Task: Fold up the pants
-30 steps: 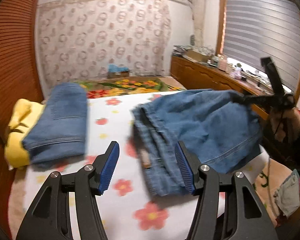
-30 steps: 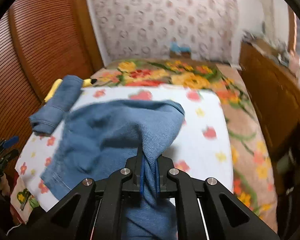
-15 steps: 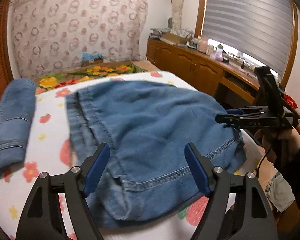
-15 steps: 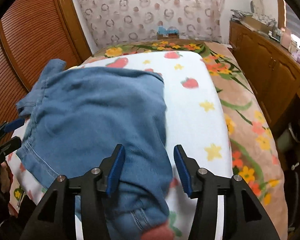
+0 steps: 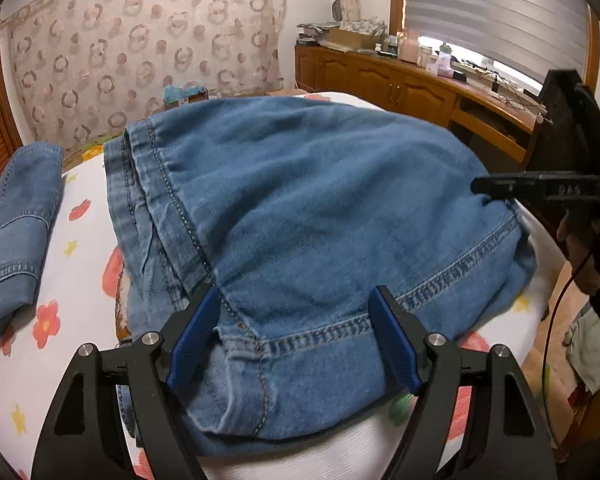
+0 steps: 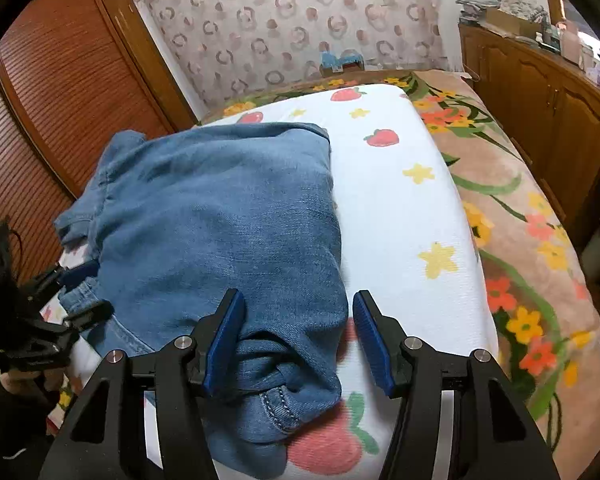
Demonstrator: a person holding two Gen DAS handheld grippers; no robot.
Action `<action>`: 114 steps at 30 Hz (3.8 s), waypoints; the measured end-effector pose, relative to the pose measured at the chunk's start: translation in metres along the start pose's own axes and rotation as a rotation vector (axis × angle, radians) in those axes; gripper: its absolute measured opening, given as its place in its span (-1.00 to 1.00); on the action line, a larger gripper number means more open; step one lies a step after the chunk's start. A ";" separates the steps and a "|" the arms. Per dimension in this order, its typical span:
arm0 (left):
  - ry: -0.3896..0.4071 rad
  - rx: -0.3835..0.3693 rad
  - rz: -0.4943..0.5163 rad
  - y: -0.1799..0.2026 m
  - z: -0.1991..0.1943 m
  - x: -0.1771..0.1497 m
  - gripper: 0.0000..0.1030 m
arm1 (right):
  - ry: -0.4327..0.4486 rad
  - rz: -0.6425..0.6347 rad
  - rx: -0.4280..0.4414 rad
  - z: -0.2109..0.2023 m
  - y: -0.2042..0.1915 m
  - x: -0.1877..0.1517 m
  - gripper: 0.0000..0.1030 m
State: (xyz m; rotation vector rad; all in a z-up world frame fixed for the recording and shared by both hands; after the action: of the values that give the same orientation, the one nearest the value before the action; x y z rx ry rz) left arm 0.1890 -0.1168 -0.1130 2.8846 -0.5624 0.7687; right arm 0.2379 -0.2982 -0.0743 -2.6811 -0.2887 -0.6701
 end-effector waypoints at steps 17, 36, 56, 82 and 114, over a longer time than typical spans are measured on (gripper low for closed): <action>-0.004 -0.027 -0.016 -0.005 0.000 -0.008 0.51 | -0.009 -0.053 0.069 0.014 -0.017 0.001 -0.64; 0.087 -0.037 -0.125 -0.058 -0.064 -0.039 0.51 | 0.135 -0.387 0.074 -0.022 -0.181 0.061 -0.81; 0.159 0.078 -0.299 -0.153 -0.105 -0.076 0.51 | -0.048 -0.489 0.142 0.071 -0.261 0.046 -0.21; -0.005 -0.015 -0.171 -0.095 -0.041 -0.059 0.51 | 0.068 -0.406 -0.063 0.104 -0.180 0.152 -0.16; 0.044 -0.094 -0.160 -0.128 -0.032 0.082 0.44 | -0.021 -0.345 0.049 0.101 -0.130 0.150 0.19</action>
State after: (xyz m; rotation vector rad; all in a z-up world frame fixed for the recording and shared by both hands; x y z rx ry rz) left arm 0.2885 -0.0185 -0.0445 2.7776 -0.3479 0.7585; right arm 0.3730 -0.1236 -0.0464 -2.6159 -0.7747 -0.7207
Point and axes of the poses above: each gripper's, at about its wrist camera, not at the fingertips, and z roughly the way its jaws point, y to its right, x to its top, the point moved 7 cm from there along z, roughly the way its jaws point, and after that the axes turned 15 degrees about -y, right-handed, at the moved point
